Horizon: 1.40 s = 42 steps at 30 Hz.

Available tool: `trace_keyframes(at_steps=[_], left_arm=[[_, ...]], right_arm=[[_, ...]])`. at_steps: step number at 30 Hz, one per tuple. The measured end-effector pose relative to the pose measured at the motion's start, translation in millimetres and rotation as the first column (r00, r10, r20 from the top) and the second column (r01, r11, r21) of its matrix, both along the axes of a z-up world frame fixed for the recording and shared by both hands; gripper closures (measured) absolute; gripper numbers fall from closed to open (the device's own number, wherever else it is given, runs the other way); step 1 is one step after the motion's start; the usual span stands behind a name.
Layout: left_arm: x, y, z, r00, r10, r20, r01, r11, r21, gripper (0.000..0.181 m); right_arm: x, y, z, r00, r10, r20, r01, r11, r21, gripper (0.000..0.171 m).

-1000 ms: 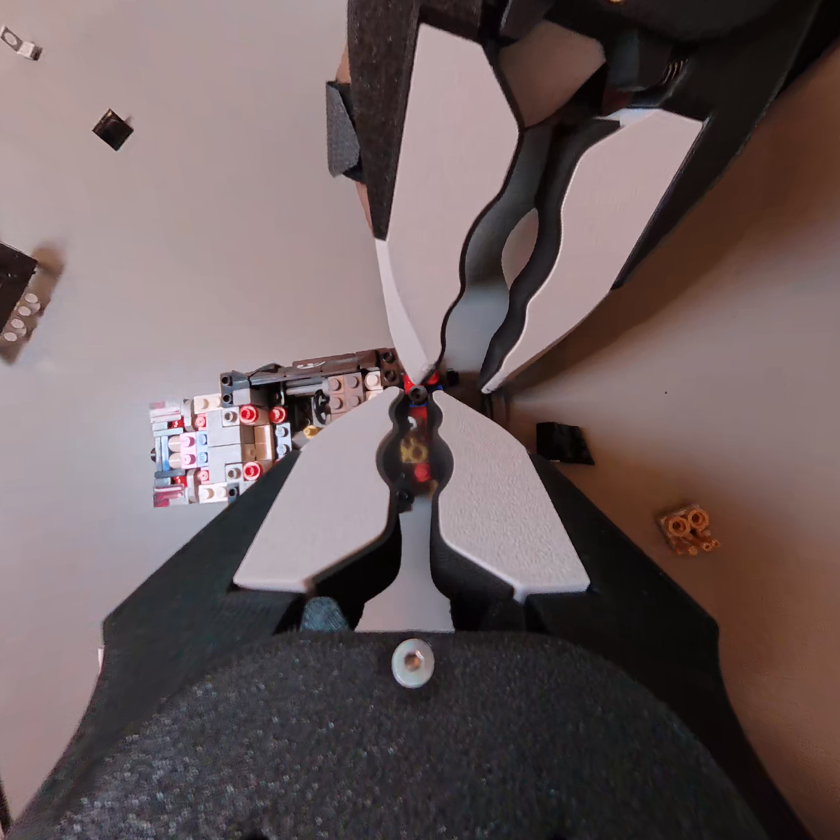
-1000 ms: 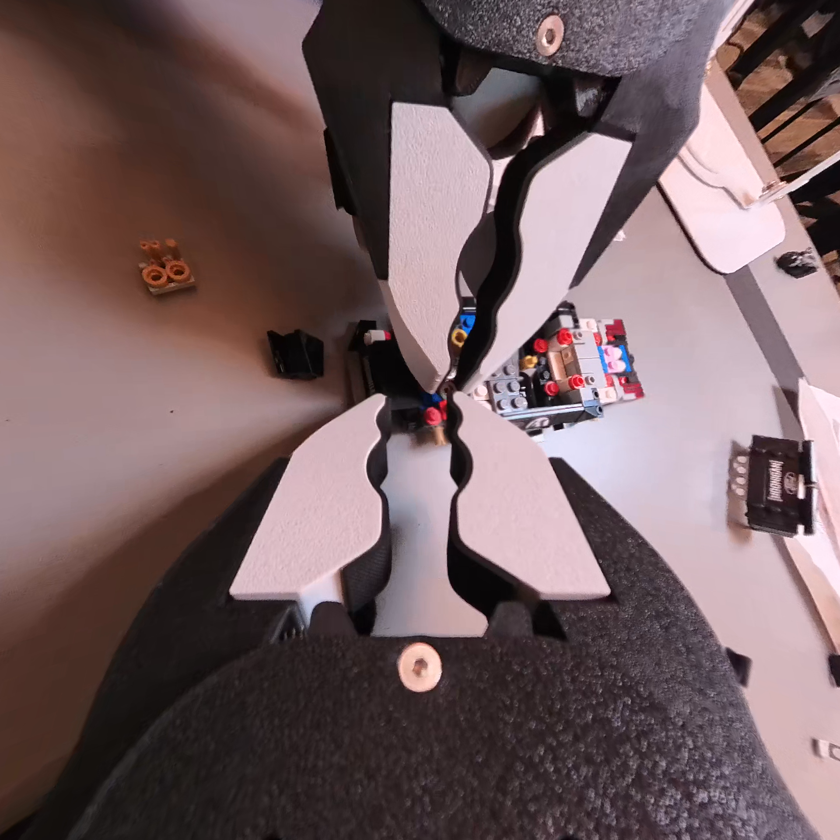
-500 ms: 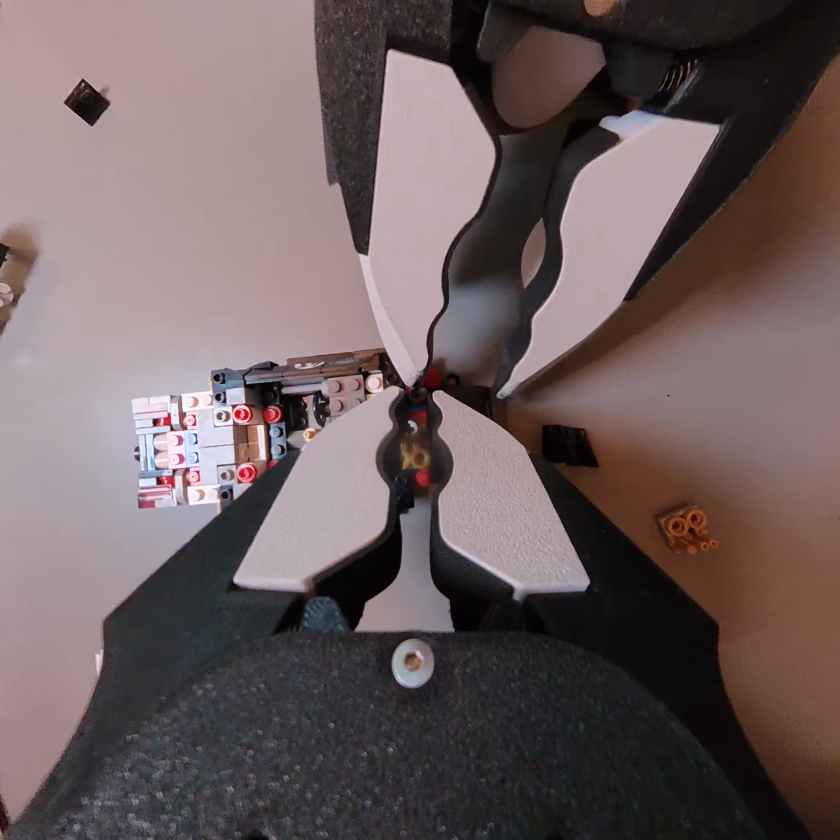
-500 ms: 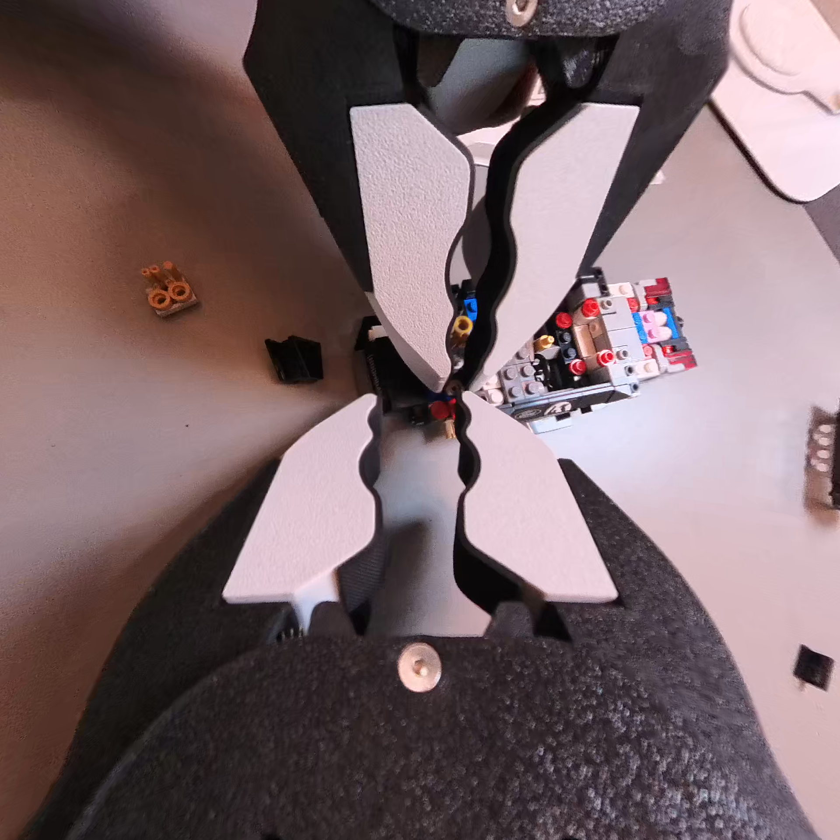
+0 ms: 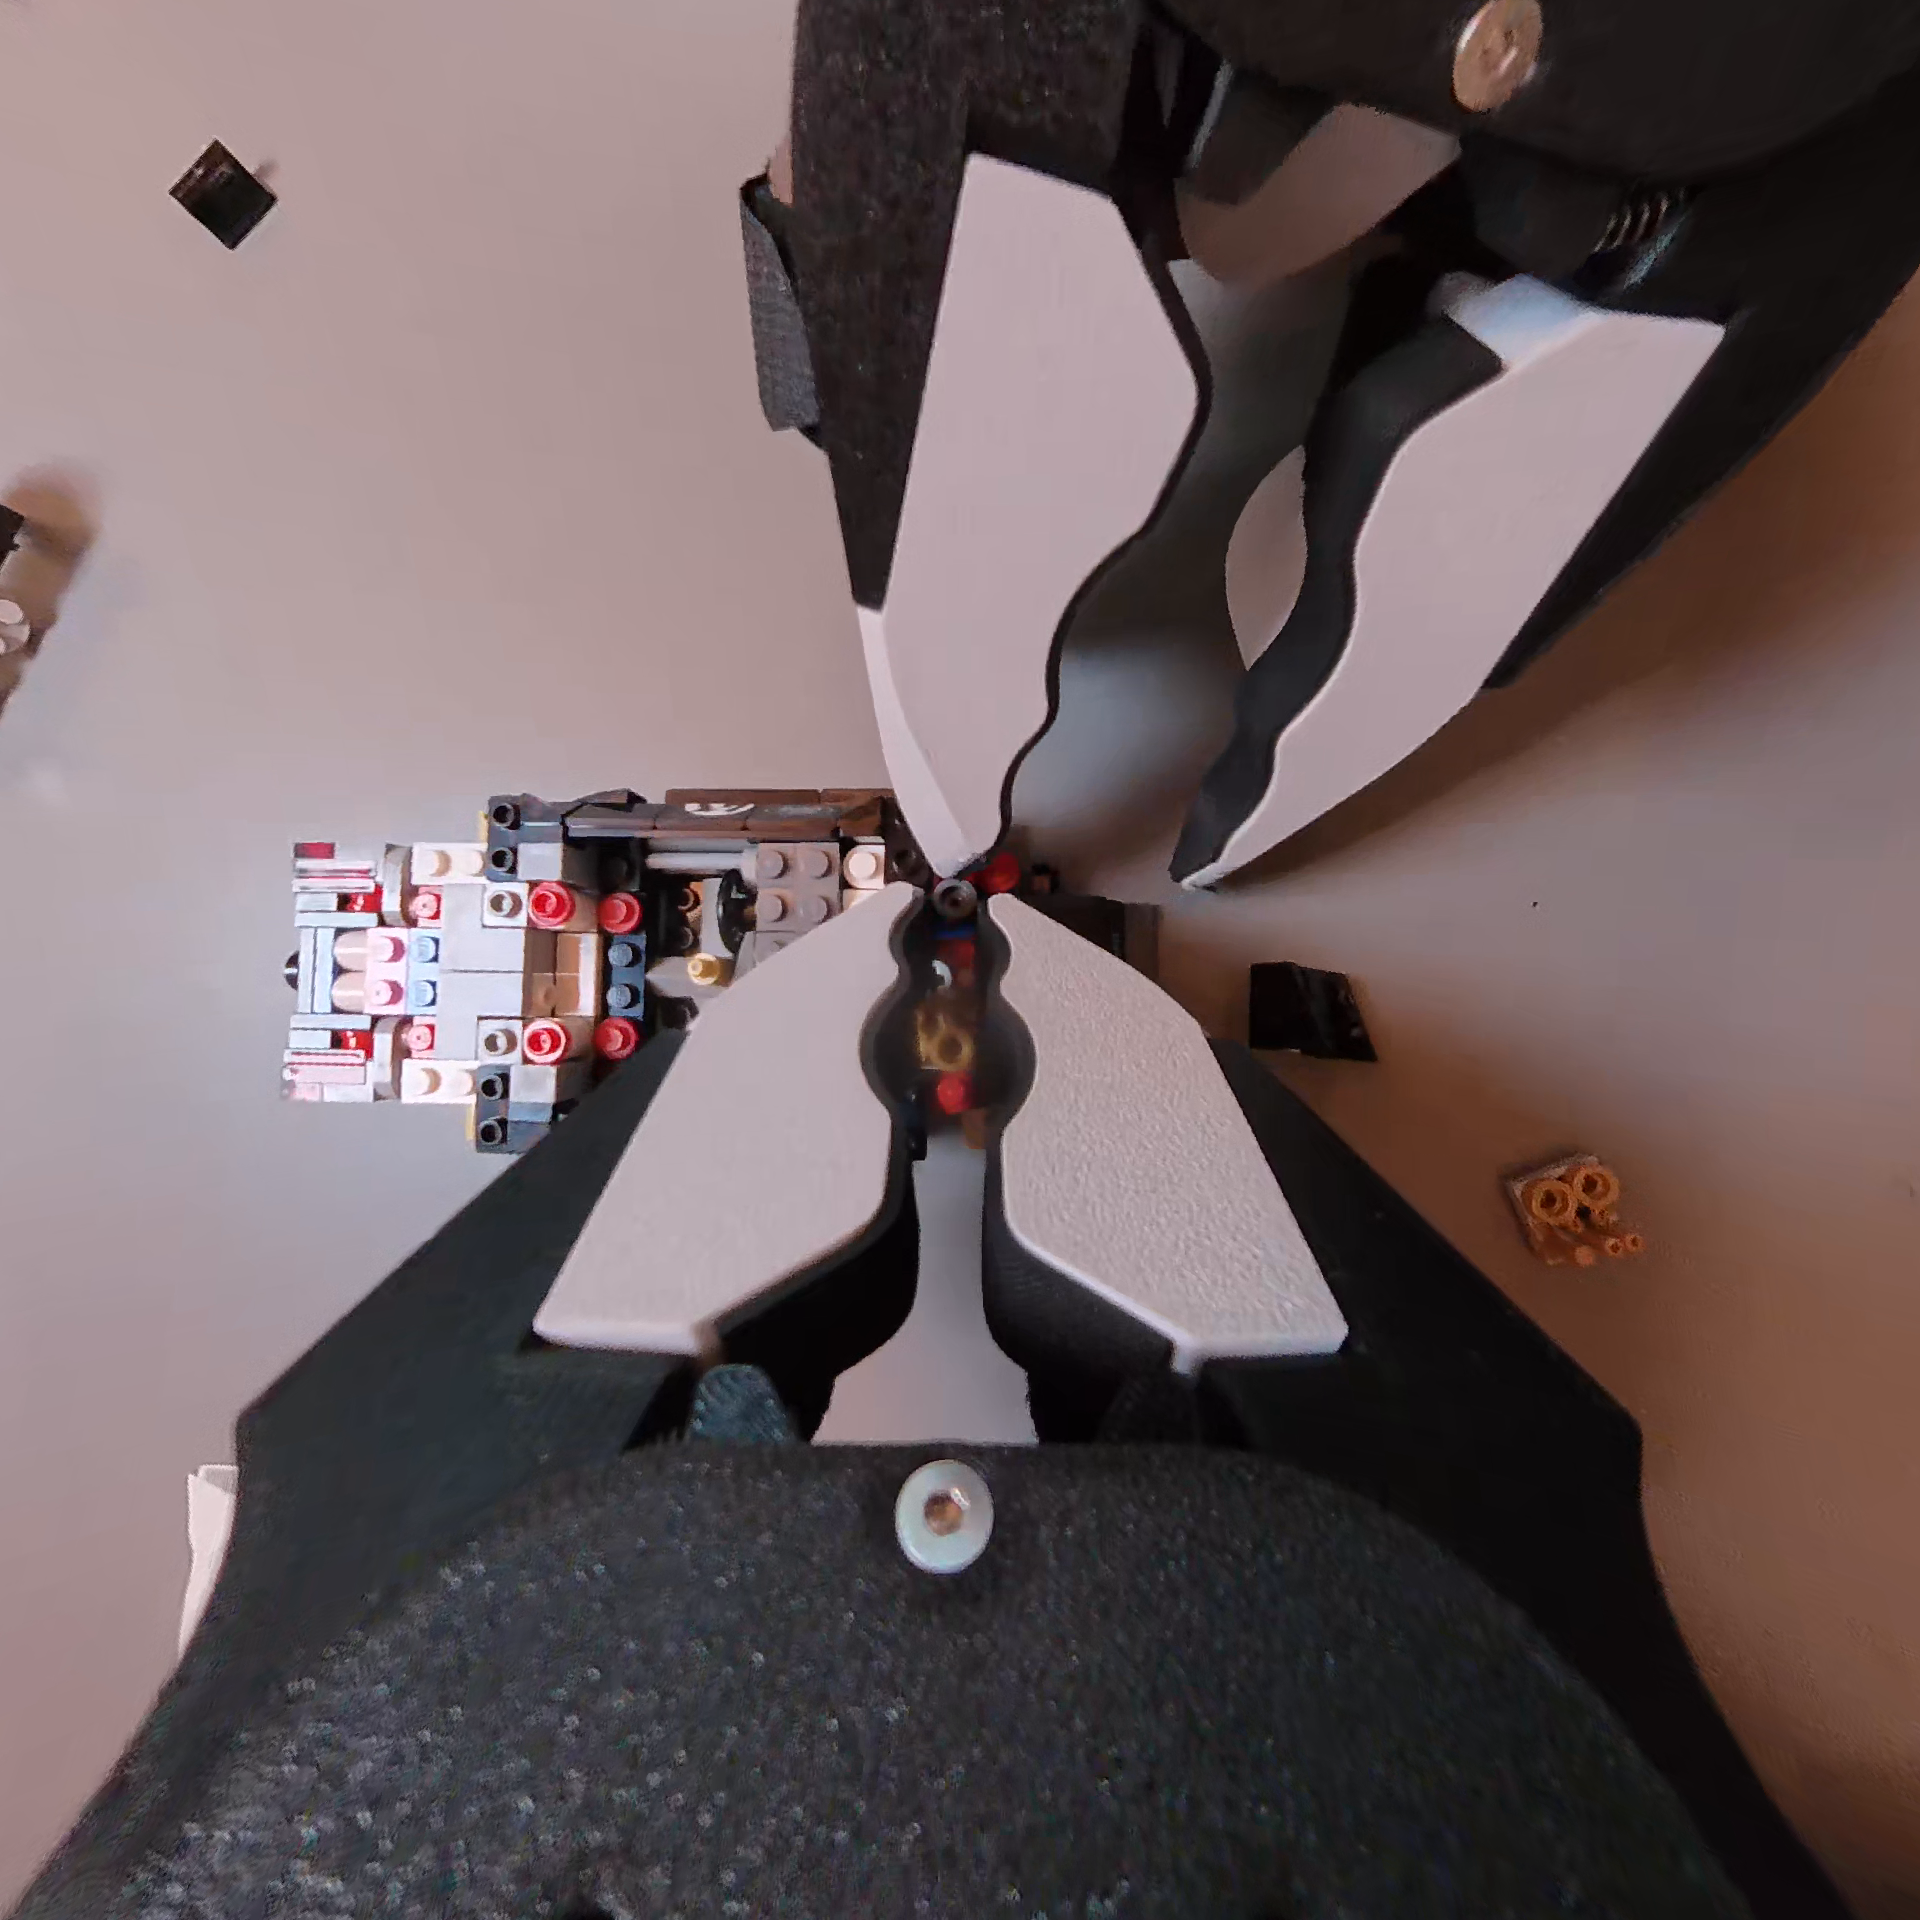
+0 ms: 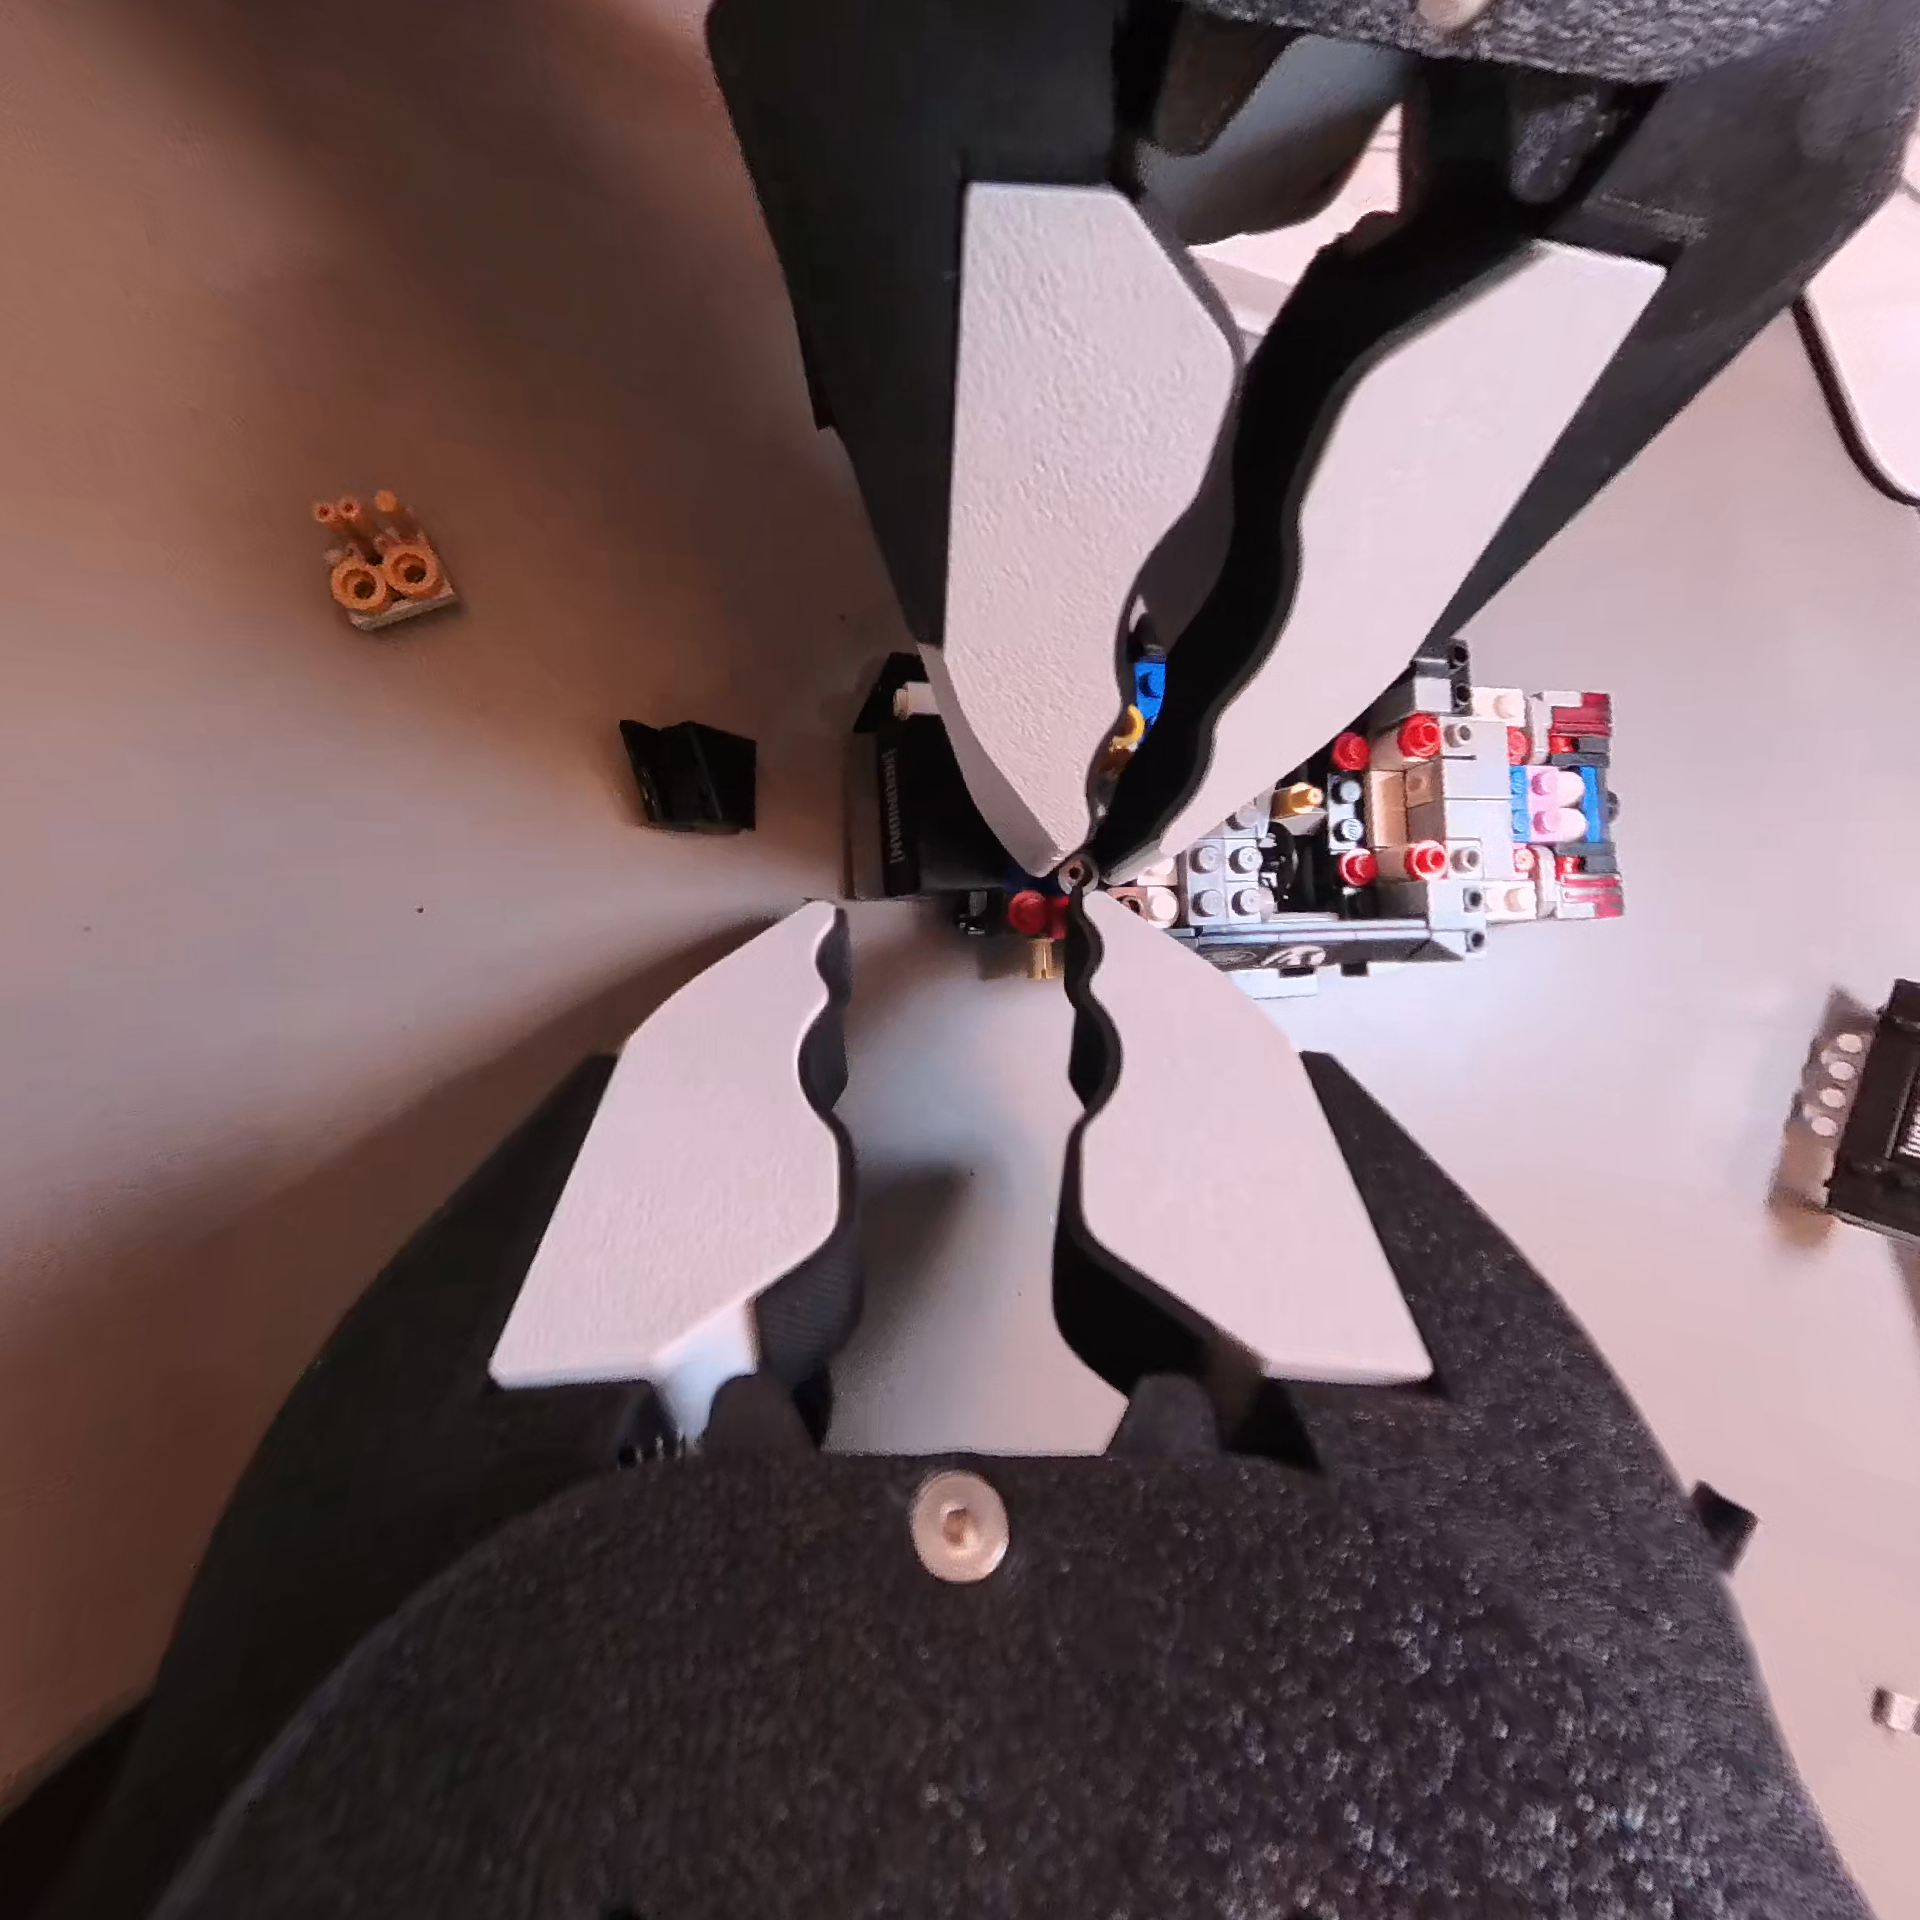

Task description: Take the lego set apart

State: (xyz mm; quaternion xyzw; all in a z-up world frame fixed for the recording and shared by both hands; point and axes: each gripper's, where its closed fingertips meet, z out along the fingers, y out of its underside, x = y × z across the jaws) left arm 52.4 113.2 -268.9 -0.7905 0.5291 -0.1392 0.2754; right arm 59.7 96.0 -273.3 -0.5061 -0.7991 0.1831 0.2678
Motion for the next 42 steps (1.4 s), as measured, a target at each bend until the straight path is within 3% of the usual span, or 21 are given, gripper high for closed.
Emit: trace_keyframes(at_steps=[7,11,15,21,23,26,42], left_arm=[[-1.3,0.6,1.2,1.0,0.022,0.014,-0.022,1.0,-0.009,0.172],[-14.4,-5.2,19.3,0.998,0.05,0.037,-0.049,0.999,-0.003,0.162],[-47.0,-17.6,19.3,0.981,0.194,0.011,-0.193,0.978,-0.081,0.148],[-58.5,-25.1,-16.0,0.914,0.396,0.087,-0.373,0.905,-0.204,0.132],[-46.3,-21.4,-9.8,0.886,0.415,0.208,-0.36,0.897,-0.257,0.137],[-49.0,-16.7,-13.7,0.88,0.43,0.2,-0.384,0.893,-0.234,0.145],[-48.3,-18.8,-14.4,0.881,0.437,0.183,-0.394,0.891,-0.227,0.147]], right_arm=[[2.5,-4.6,-0.9,0.987,0.067,0.144,-0.065,0.998,-0.014,0.122],[0.8,-7.2,0.2,0.973,0.09,0.214,-0.081,0.995,-0.05,0.121],[-1.1,-8.0,0.0,0.952,0.112,0.284,-0.108,0.994,-0.031,0.12],[-6.8,-9.0,1.0,0.938,0.085,0.337,-0.069,0.996,-0.058,0.119],[-10.3,-9.5,1.1,0.94,0.072,0.332,-0.054,0.996,-0.064,0.119],[-13.0,-9.4,1.2,0.936,0.043,0.349,-0.024,0.998,-0.058,0.12],[-19.4,-0.6,0.4,0.914,-0.031,0.404,0.028,1.0,0.012,0.138]])
